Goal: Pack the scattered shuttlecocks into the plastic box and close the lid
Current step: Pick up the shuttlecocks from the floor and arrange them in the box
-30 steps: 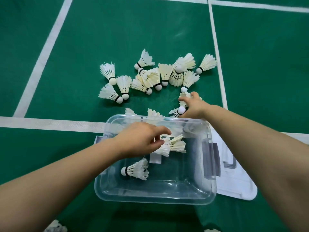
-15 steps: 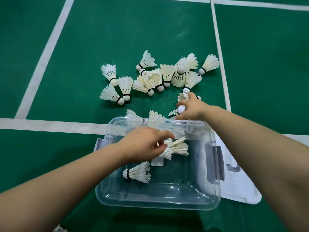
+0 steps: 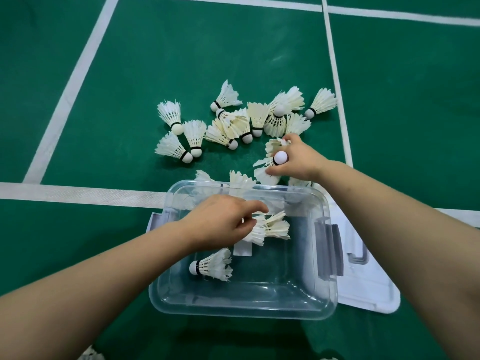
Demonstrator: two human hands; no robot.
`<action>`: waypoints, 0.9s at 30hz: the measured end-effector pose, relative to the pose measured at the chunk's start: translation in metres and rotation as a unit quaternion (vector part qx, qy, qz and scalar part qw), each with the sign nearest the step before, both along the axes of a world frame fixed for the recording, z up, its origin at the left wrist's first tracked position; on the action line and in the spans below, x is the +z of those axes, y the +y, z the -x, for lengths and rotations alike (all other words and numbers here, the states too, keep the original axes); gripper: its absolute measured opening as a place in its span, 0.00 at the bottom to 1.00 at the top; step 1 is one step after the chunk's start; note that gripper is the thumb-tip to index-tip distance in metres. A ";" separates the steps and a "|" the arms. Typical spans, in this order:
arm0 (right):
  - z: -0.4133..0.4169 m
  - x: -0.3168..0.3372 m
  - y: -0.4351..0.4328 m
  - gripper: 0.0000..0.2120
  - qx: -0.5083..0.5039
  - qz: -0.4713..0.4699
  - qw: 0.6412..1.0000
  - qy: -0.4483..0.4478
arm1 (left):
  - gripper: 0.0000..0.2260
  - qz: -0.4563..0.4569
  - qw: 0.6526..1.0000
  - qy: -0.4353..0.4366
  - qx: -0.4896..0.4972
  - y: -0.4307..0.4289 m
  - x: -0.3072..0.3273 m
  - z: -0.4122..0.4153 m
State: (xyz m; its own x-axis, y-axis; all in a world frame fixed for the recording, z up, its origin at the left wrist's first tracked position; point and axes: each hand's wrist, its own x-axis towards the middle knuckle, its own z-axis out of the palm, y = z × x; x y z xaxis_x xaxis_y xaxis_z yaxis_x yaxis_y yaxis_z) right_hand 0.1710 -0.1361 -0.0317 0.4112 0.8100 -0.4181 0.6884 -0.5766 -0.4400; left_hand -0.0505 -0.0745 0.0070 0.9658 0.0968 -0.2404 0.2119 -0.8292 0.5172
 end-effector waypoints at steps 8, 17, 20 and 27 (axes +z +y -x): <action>0.018 0.051 -0.017 0.17 -0.091 -0.145 0.984 0.040 | 0.13 -0.016 0.998 -0.046 0.026 -0.011 0.016 -0.006; 0.059 0.086 -0.086 0.23 -0.272 -0.290 0.796 0.457 | 0.13 -0.084 0.984 -0.085 0.133 -0.019 0.021 -0.004; 0.078 0.086 -0.103 0.14 -0.289 -0.297 0.731 0.542 | 0.26 -0.054 0.977 -0.129 0.159 -0.018 0.018 0.001; 0.107 0.082 -0.117 0.16 -0.260 -0.273 0.720 0.583 | 0.40 0.002 0.988 -0.110 0.107 -0.032 0.018 -0.003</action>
